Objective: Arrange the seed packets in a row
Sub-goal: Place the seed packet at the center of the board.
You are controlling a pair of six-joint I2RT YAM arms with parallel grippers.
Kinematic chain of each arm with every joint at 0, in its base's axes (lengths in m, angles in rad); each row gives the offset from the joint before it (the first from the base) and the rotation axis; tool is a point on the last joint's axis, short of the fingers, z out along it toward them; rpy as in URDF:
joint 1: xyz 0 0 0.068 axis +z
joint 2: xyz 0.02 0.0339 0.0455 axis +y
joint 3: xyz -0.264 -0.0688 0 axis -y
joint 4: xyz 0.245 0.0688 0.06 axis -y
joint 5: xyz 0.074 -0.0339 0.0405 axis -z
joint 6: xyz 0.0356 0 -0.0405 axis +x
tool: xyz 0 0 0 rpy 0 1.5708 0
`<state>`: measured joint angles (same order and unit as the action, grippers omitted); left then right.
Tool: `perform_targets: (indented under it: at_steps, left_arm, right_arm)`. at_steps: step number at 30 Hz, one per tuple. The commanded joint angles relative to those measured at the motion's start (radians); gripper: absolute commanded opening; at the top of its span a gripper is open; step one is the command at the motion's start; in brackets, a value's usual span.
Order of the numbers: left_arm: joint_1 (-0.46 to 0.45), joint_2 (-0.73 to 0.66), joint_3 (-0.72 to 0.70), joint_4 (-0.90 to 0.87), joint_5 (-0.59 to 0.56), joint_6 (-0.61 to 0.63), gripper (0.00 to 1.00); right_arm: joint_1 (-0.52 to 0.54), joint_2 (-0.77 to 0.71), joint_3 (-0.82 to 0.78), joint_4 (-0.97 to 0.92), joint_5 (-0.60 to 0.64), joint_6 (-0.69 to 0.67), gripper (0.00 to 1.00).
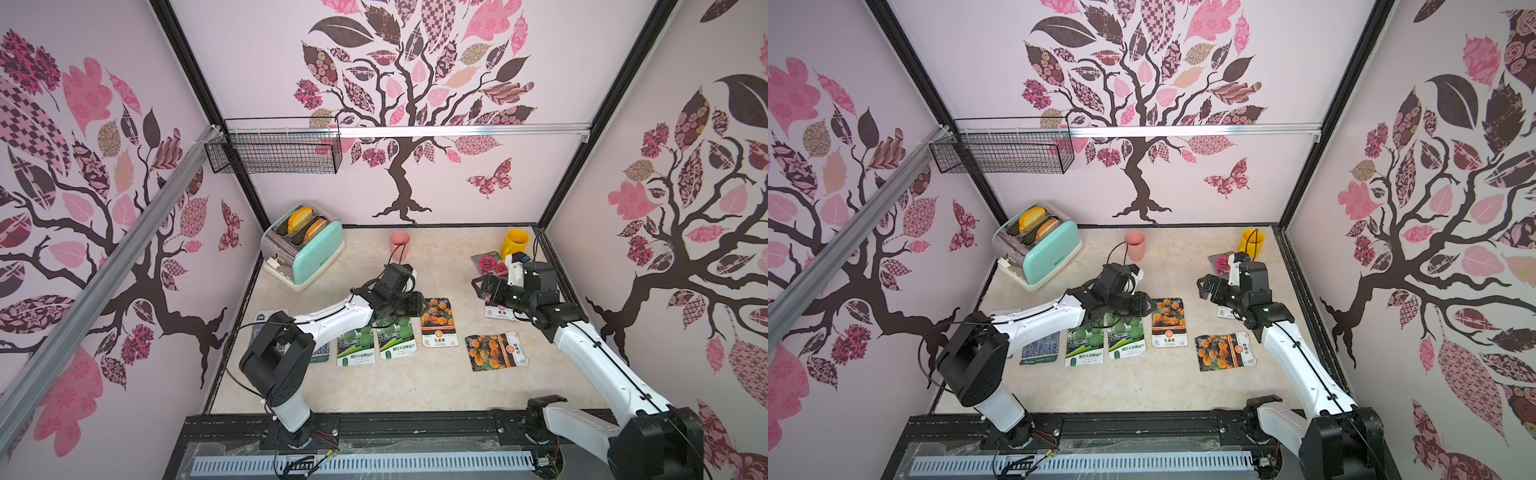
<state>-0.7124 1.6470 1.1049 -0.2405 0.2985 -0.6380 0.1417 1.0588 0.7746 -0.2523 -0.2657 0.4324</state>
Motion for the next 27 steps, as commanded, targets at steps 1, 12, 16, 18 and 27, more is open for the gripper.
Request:
perform_targets:
  at_steps: [1,12,16,18,27]
  left_arm:
    - [-0.005,-0.042,0.002,-0.056,-0.045,0.046,0.42]
    - [-0.090,0.128,0.116,0.049,0.147,0.196,0.44]
    - [-0.114,0.227,0.164,0.080,0.194,0.232,0.44]
    - [-0.120,0.264,0.178,0.100,0.212,0.247,0.44]
    - [-0.118,0.354,0.183,0.150,0.136,0.251,0.44]
  right_arm:
    - [-0.001,-0.043,-0.040,-0.048,0.045,0.043,1.00]
    - [-0.008,-0.149,-0.161,-0.129,0.201,0.222,1.00]
    - [-0.045,-0.174,-0.206,-0.143,0.184,0.245,1.00]
    - [-0.070,-0.169,-0.235,-0.130,0.154,0.248,0.99]
    - [-0.083,-0.121,-0.297,-0.029,0.077,0.236,0.99]
